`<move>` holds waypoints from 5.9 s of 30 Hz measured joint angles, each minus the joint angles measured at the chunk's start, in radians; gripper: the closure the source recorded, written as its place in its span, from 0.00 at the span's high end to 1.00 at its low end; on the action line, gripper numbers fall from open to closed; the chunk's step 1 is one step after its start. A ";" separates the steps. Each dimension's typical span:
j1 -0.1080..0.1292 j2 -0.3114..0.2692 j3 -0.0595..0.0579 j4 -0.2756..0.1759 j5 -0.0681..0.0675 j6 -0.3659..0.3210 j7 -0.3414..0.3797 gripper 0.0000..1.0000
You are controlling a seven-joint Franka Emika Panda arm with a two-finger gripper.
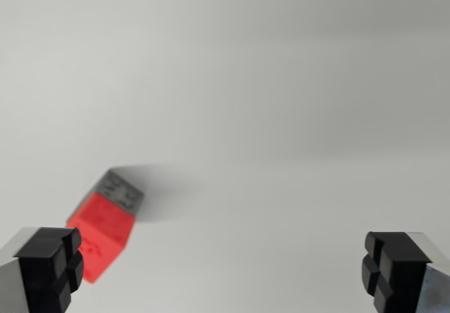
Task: Destack cube
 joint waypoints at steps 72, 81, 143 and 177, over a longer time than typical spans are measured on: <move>0.060 -0.070 0.071 -0.384 0.004 0.326 -0.358 1.00; 0.076 -0.069 0.094 -0.462 0.008 0.410 -0.448 1.00; 0.121 0.158 0.132 -0.578 -0.017 0.759 -0.604 0.00; 0.120 0.107 0.135 -0.584 -0.010 0.717 -0.609 0.00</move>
